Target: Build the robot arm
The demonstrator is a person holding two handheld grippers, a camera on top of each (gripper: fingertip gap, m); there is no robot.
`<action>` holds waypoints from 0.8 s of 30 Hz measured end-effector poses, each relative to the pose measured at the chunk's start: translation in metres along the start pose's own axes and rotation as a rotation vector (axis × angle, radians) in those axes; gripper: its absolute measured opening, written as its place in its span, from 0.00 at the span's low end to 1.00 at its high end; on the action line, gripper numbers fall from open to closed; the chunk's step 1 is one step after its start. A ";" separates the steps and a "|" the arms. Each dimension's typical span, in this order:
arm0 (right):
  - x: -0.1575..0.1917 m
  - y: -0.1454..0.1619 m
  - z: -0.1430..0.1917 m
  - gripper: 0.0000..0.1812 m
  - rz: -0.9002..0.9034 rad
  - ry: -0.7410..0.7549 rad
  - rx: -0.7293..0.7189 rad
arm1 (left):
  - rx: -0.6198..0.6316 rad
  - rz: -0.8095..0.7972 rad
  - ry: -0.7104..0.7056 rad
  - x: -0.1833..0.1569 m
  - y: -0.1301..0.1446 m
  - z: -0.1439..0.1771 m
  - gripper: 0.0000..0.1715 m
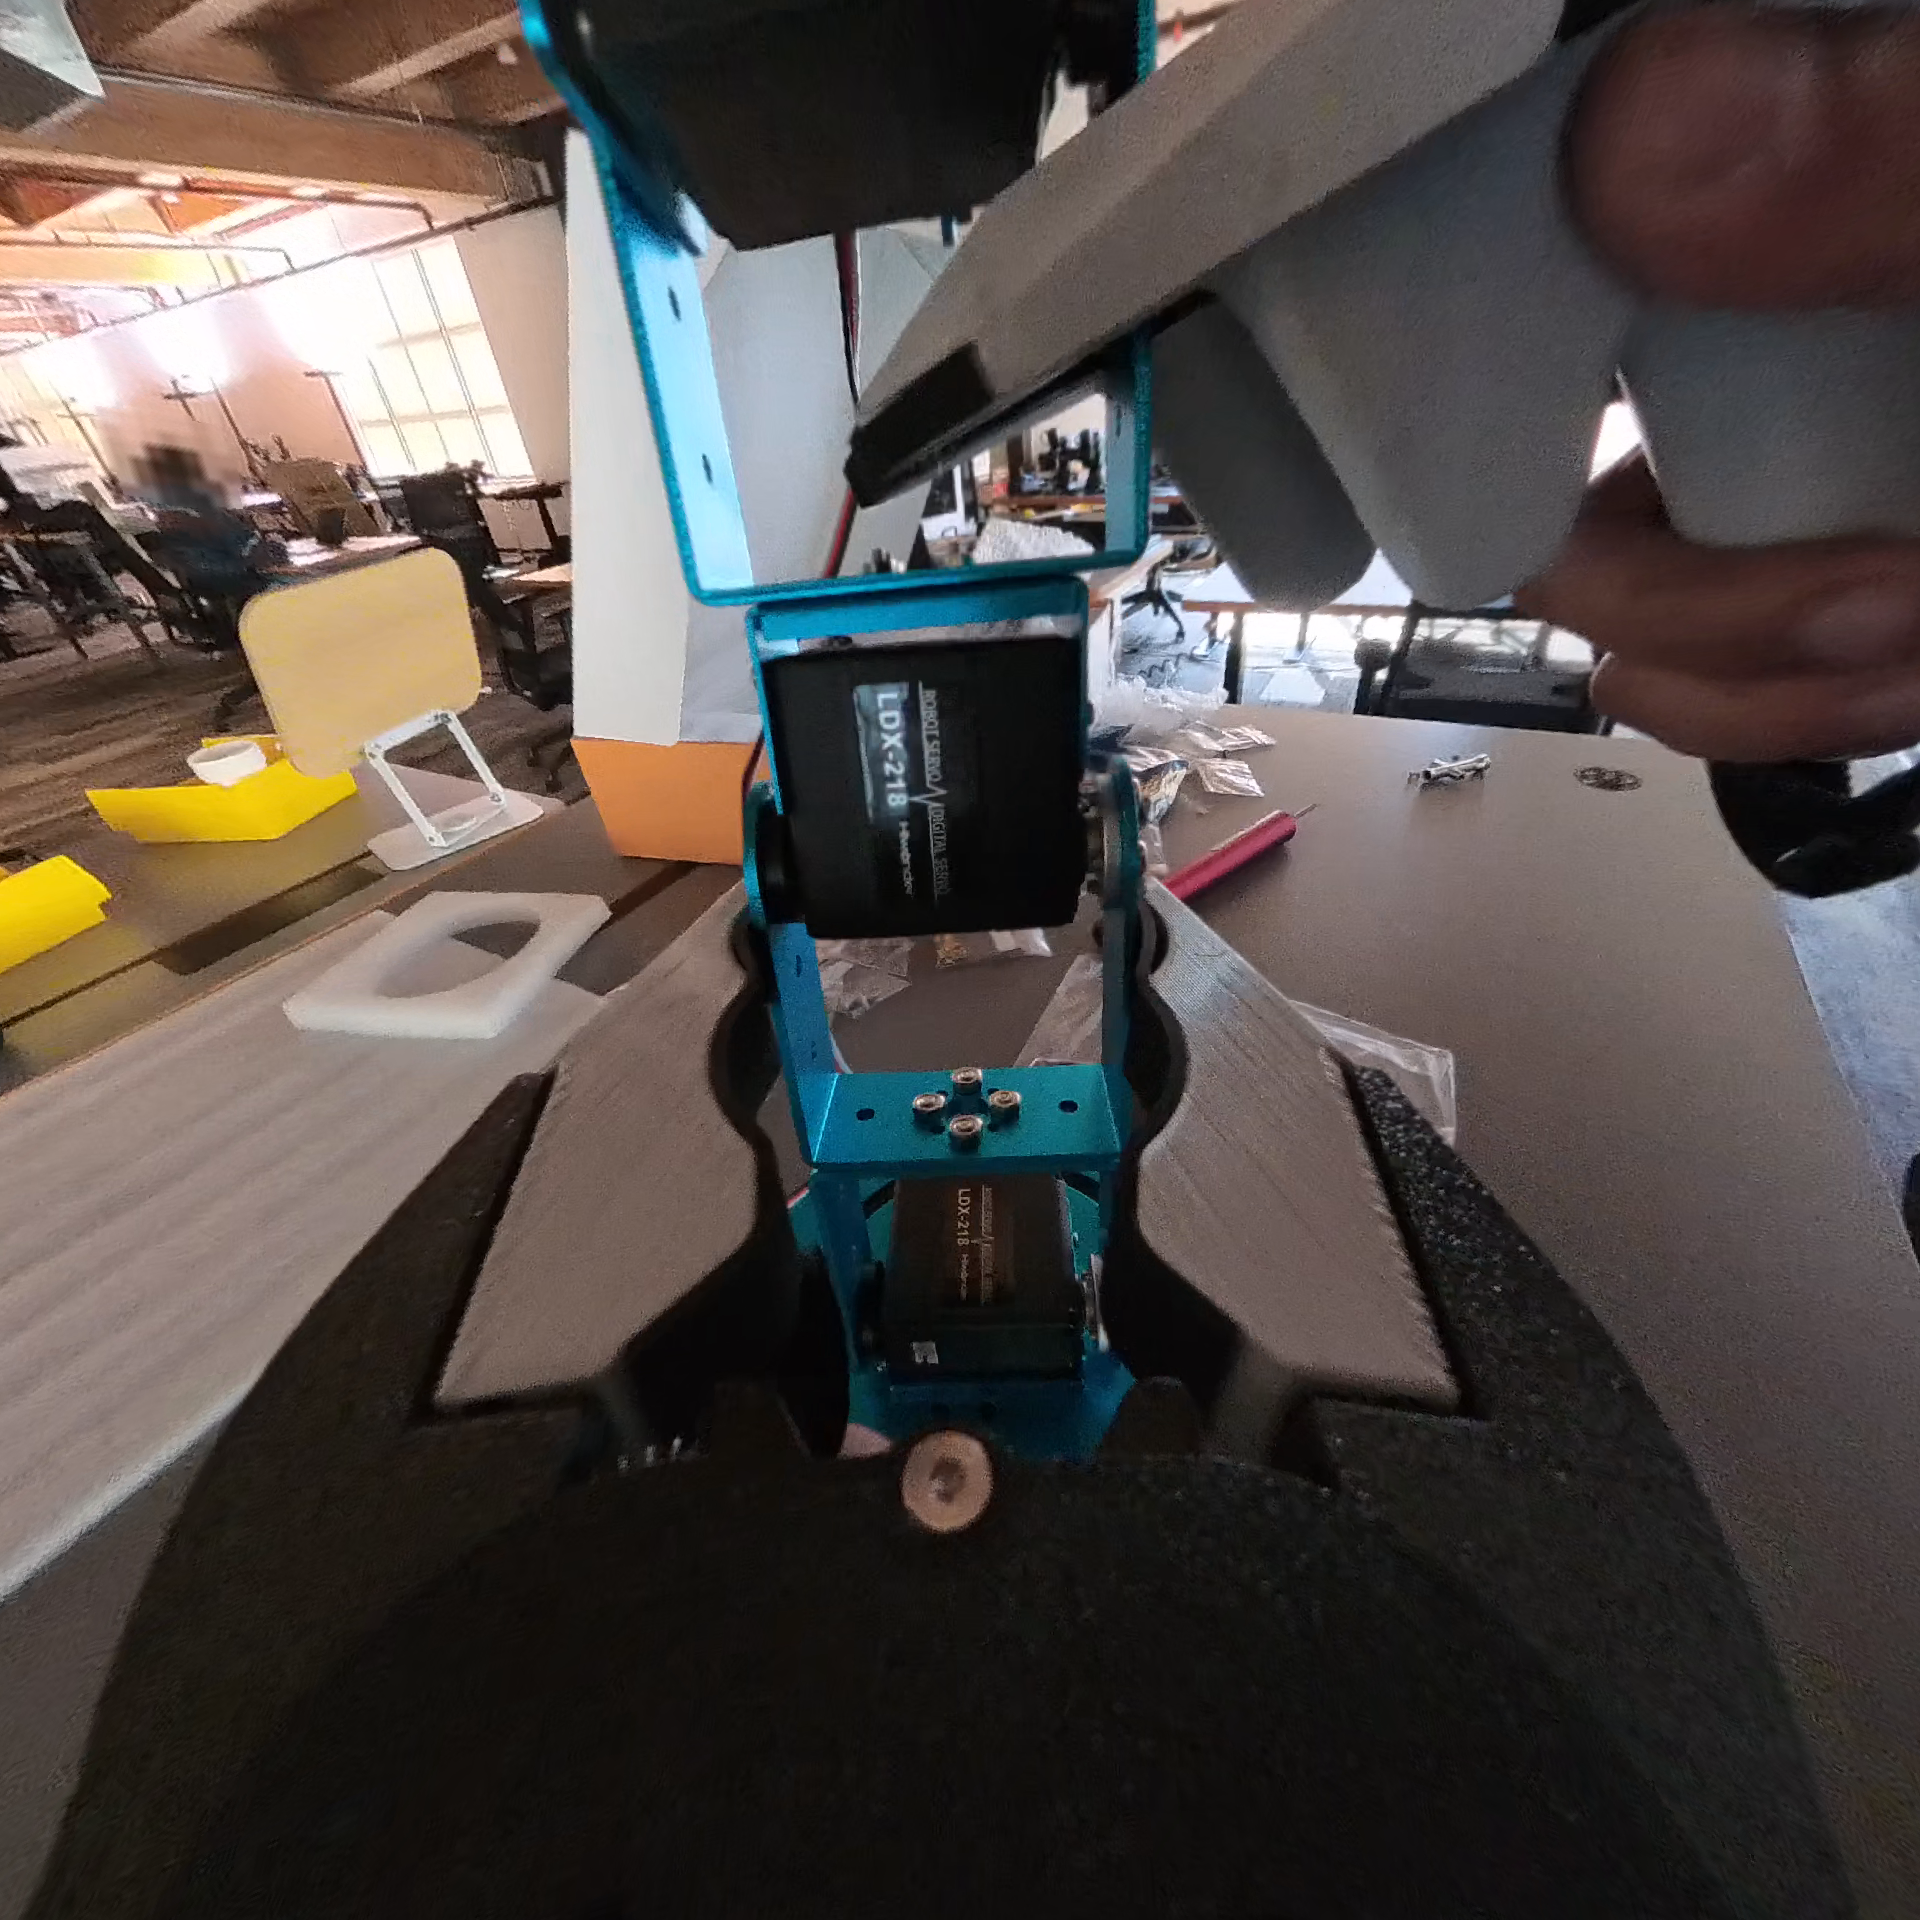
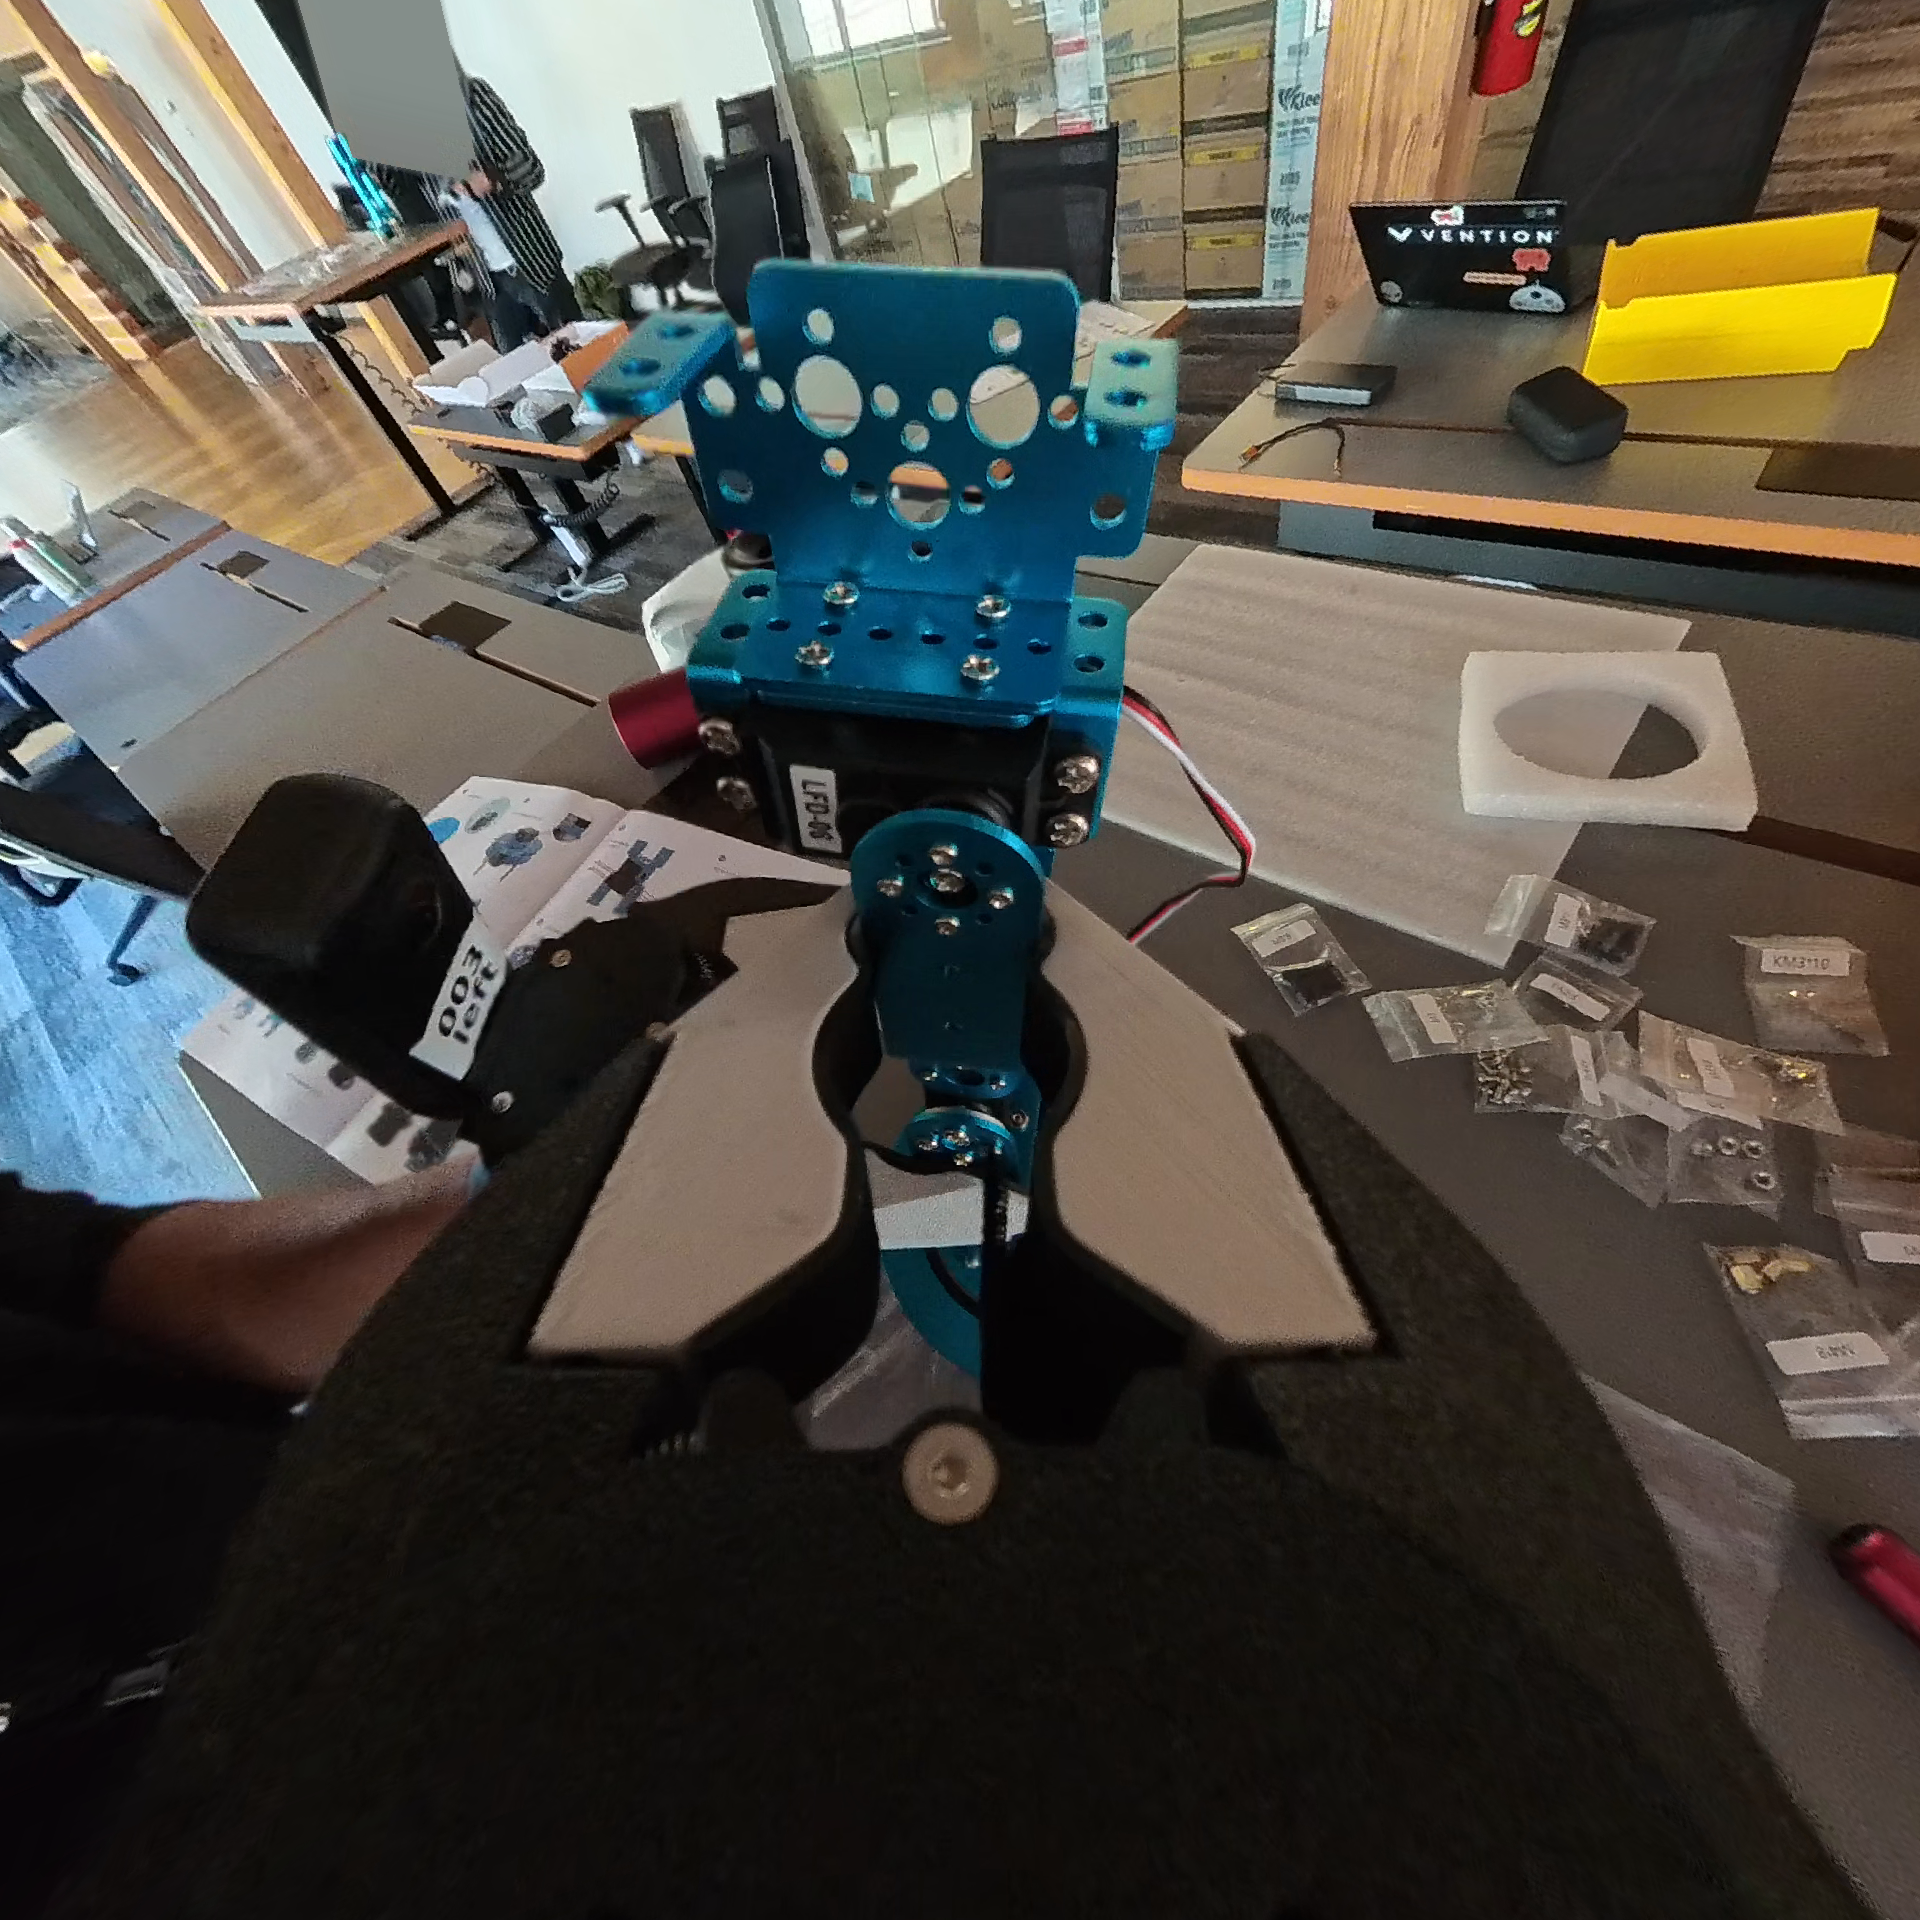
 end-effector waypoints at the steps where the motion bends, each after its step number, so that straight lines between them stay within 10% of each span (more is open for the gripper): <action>1: -0.002 0.000 0.001 0.11 -0.018 -0.001 -0.008 | -0.004 0.007 0.001 0.000 0.001 0.000 0.38; 24: -0.026 0.003 -0.002 0.11 -0.196 -0.018 -0.019 | 0.049 -0.027 -0.020 0.003 0.017 0.028 0.43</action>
Point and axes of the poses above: each gripper's, where its closed fingertips meet, z back along the fingers, y out of its underside, x = y × z across the jaws, the point moved 7 cm from there along z, back along the fingers, and after that the axes turned 15 degrees about -x, right-handed, at the moved point
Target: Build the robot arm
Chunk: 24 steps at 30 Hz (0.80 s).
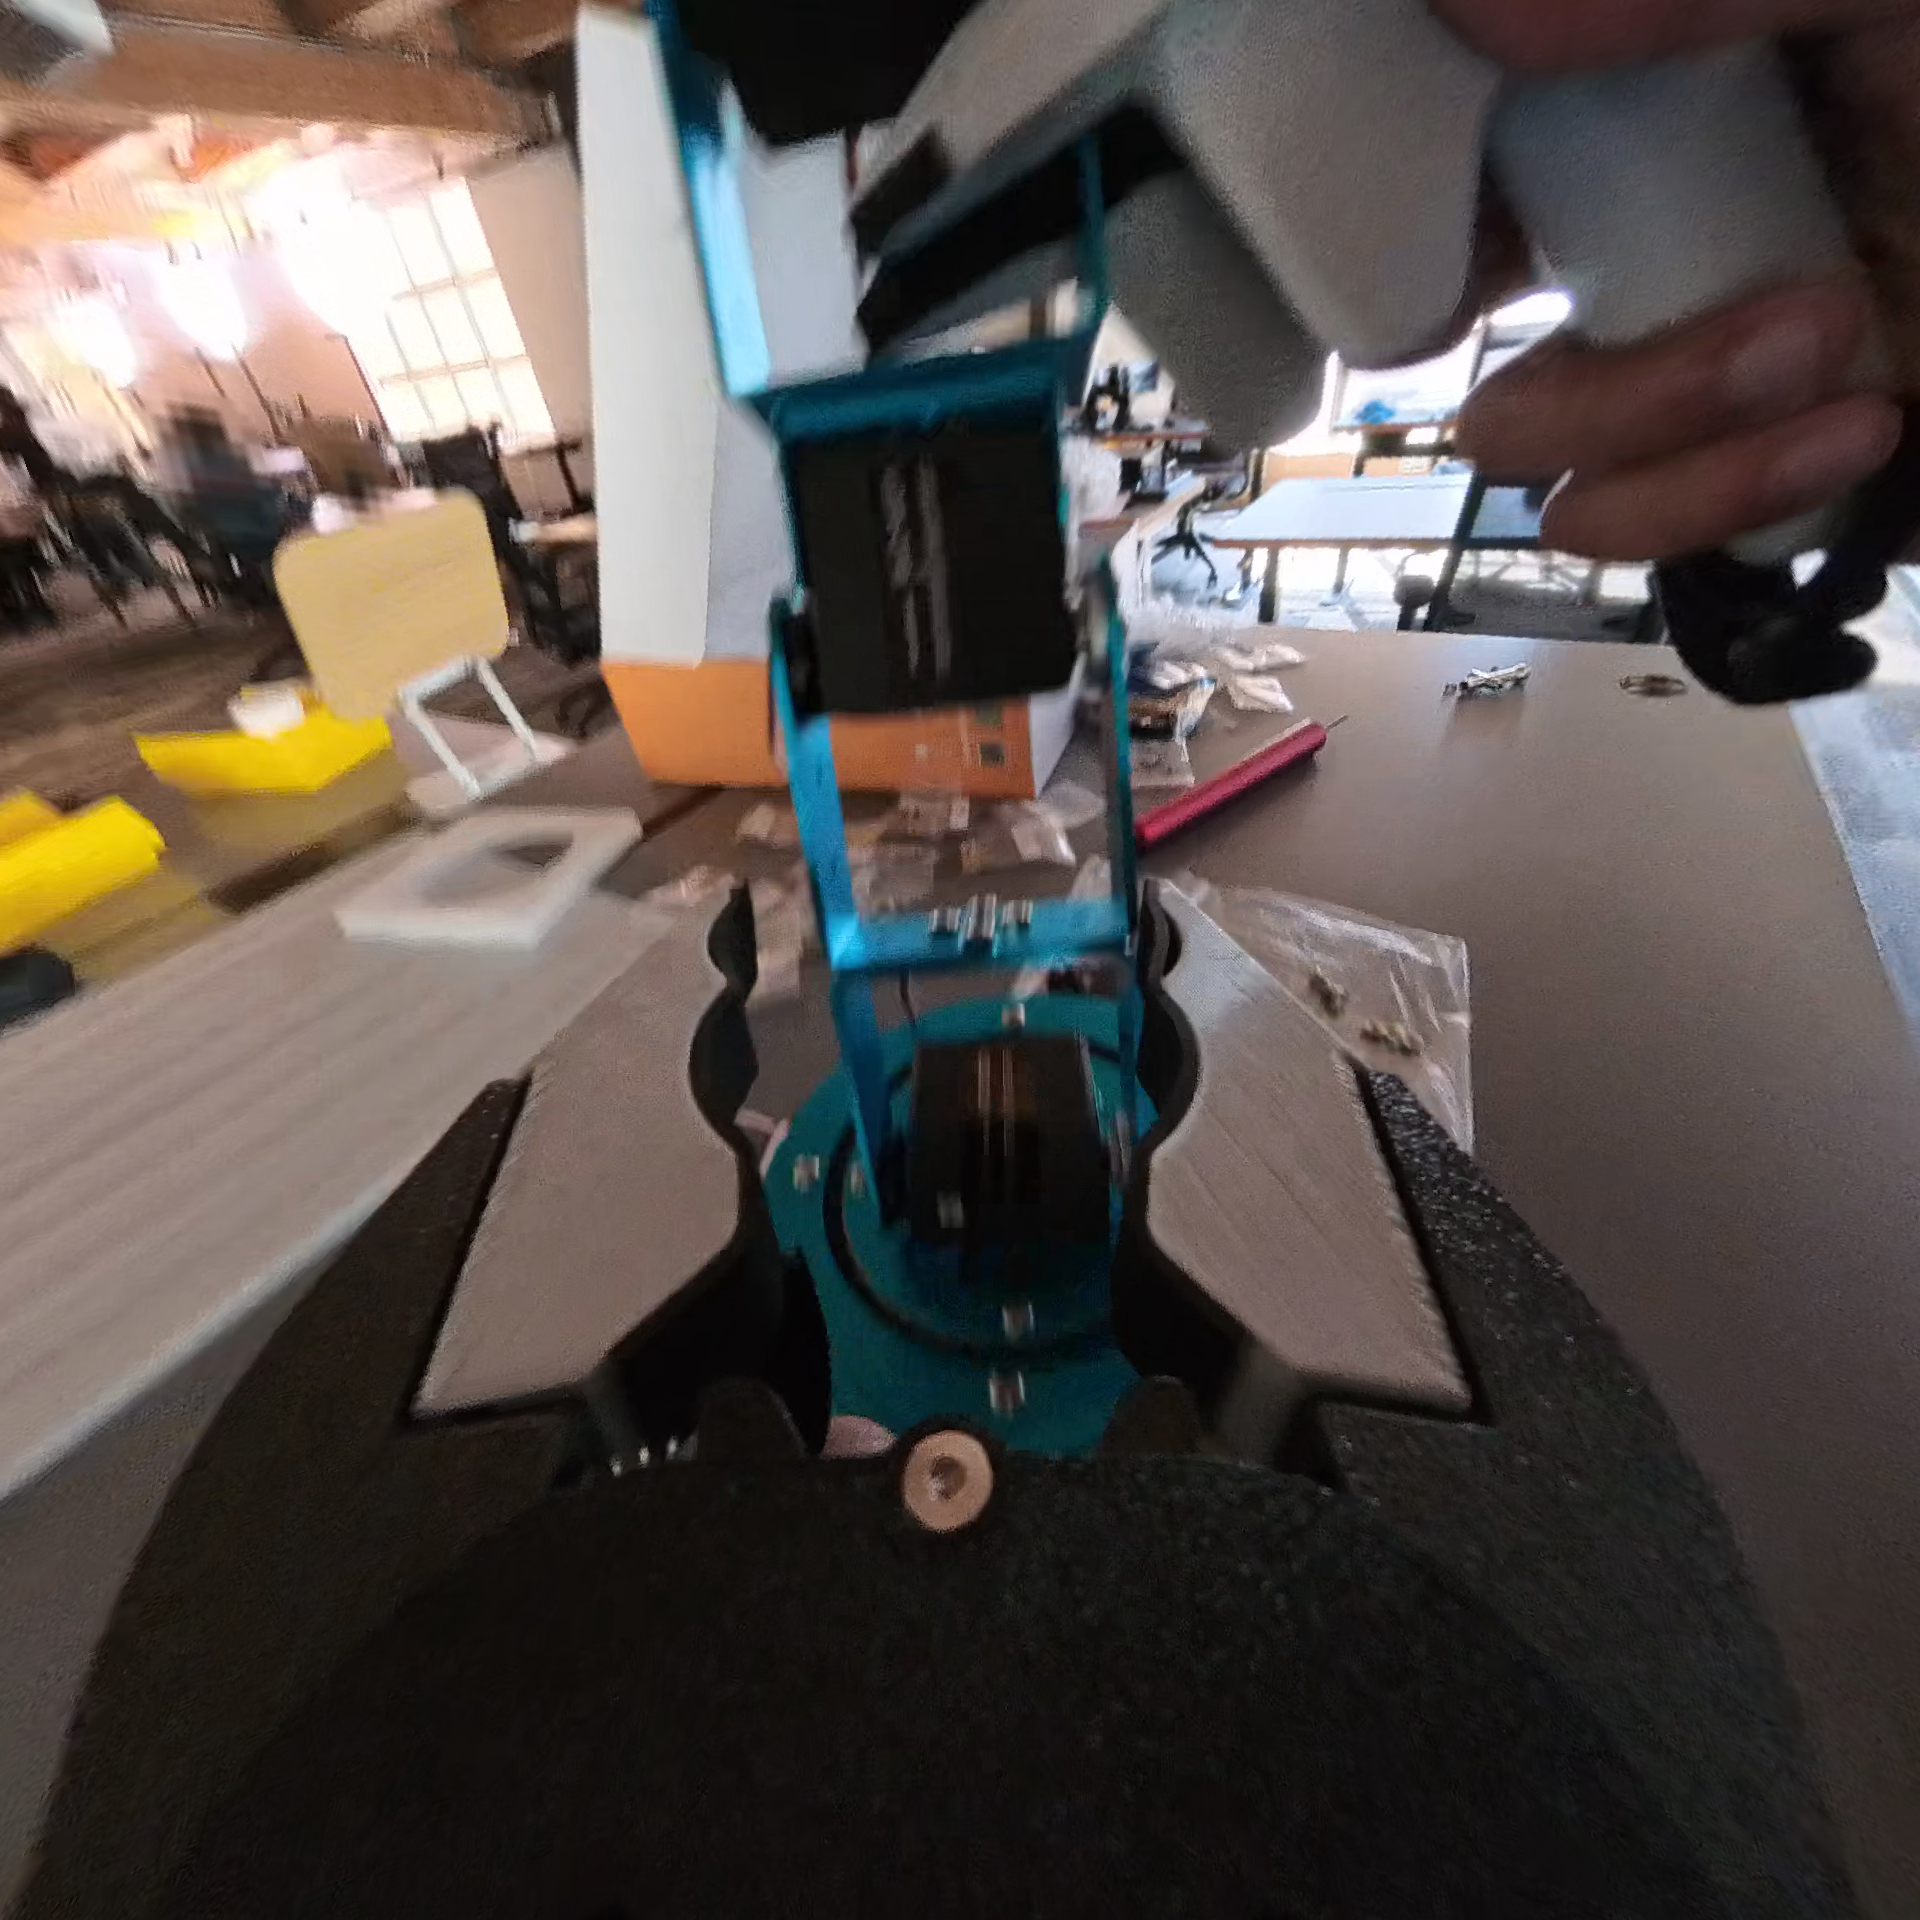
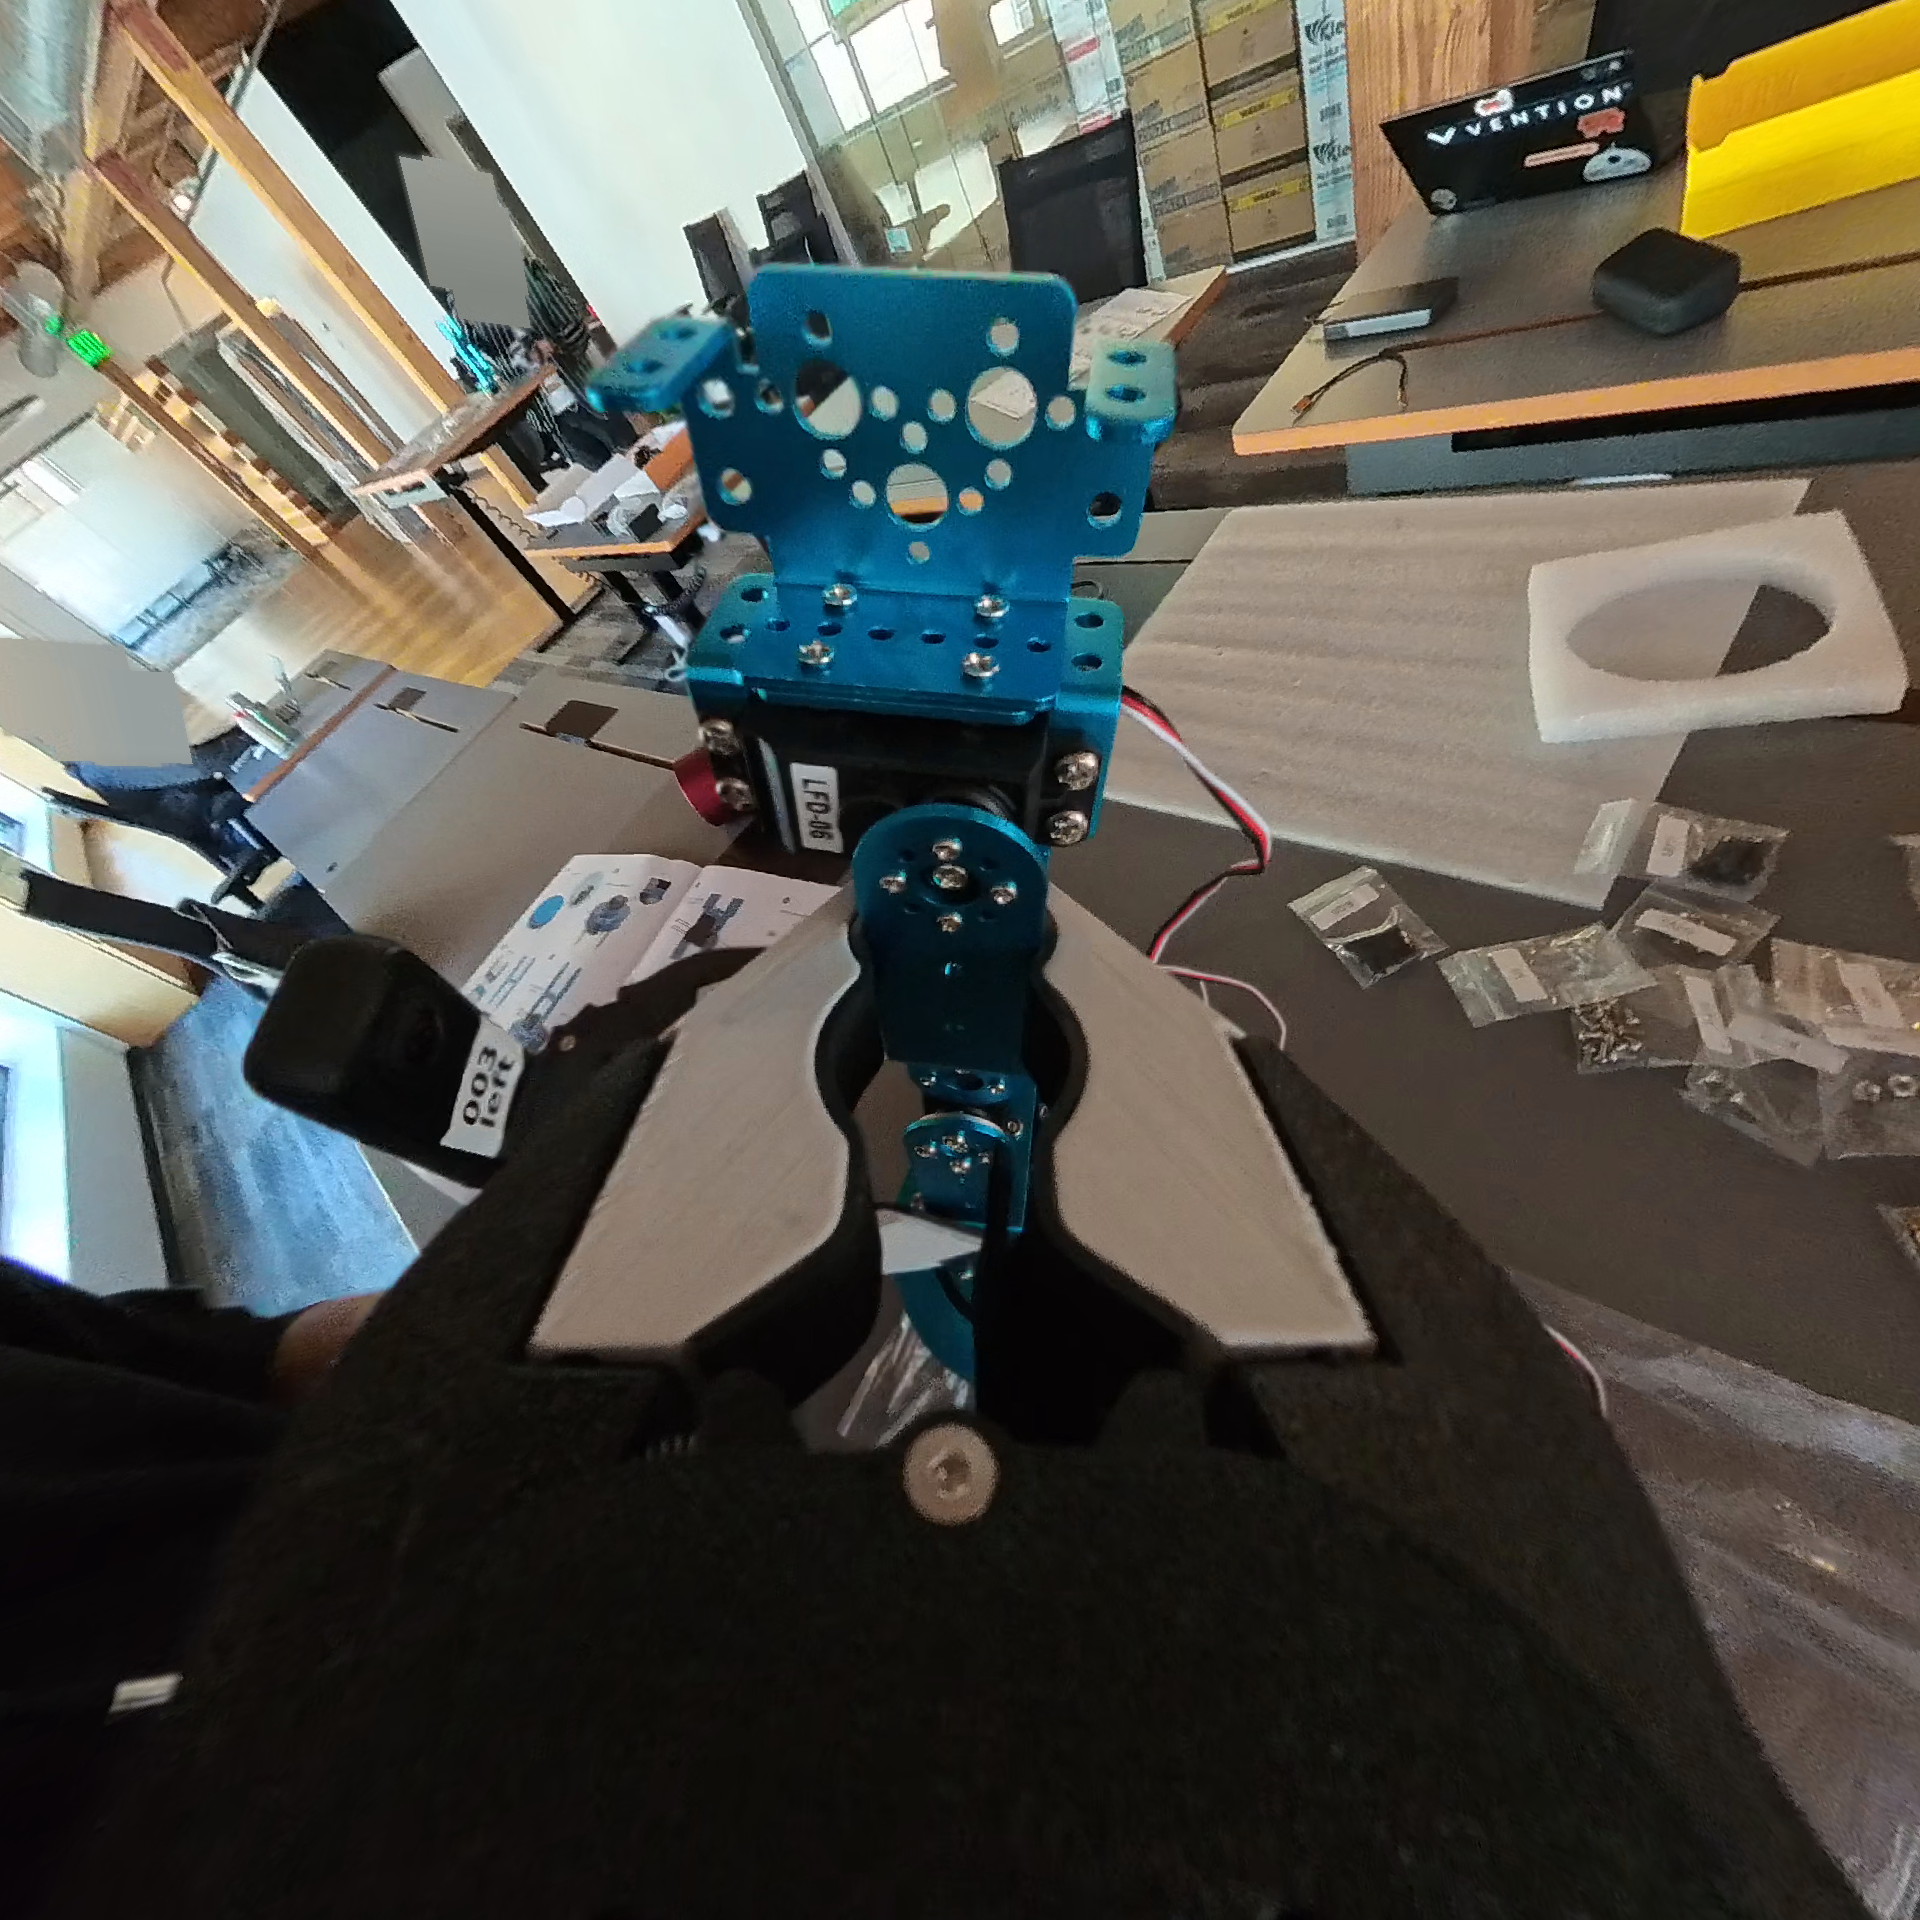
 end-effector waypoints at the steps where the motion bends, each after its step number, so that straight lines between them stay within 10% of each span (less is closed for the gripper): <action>1: 0.002 -0.001 -0.002 0.11 0.013 -0.002 0.004 | 0.028 0.050 -0.013 0.002 0.005 0.012 0.44; 9: 0.005 -0.001 -0.005 0.11 0.116 0.001 0.020 | 0.284 0.099 0.052 -0.018 0.048 0.037 0.57; 24: 0.034 0.002 -0.004 0.11 0.390 -0.013 0.057 | 0.315 0.048 0.073 -0.018 0.056 0.019 0.55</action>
Point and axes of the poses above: each gripper's, where its closed fingertips meet, z back along the fingers, y out of its underside, x = y × z across the jaws, the point moved 7 cm from there along z, back along the fingers, and after that the axes turned 15 degrees about -x, right-handed, at the moved point
